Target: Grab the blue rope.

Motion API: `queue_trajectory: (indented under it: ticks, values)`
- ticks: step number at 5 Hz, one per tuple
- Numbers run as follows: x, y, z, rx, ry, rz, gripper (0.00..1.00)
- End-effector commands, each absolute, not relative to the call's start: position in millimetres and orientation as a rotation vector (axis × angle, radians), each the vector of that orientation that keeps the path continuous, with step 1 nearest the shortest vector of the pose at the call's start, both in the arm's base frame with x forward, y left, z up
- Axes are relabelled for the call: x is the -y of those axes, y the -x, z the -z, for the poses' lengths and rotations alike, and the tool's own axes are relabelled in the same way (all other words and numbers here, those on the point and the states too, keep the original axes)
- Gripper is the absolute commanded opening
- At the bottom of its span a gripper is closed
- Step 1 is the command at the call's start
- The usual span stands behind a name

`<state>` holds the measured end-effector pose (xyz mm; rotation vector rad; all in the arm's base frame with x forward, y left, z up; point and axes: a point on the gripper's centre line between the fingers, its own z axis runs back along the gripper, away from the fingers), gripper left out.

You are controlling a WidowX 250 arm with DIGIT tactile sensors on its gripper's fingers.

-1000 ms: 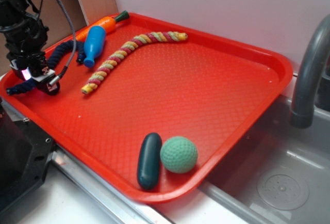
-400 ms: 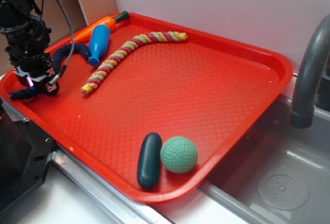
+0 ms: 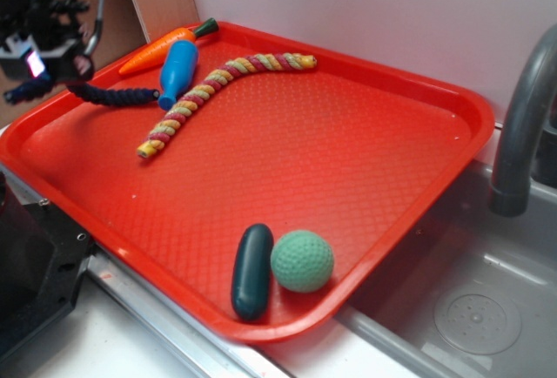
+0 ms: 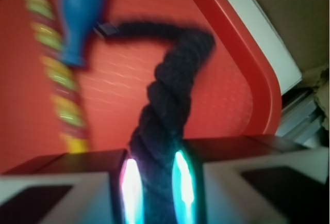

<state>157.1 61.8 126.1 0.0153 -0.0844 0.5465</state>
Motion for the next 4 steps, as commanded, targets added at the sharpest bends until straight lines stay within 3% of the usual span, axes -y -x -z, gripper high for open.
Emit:
queue_trajectory:
  ticks: [1,2,4]
  values:
    - [-12,-173,-237,0.182,0.079,-0.317,0.00]
    - [13,-178,-260,0.211,0.024,-0.127,0.00]
    - [11,-183,-253,0.233,0.060,-0.045,0.00]
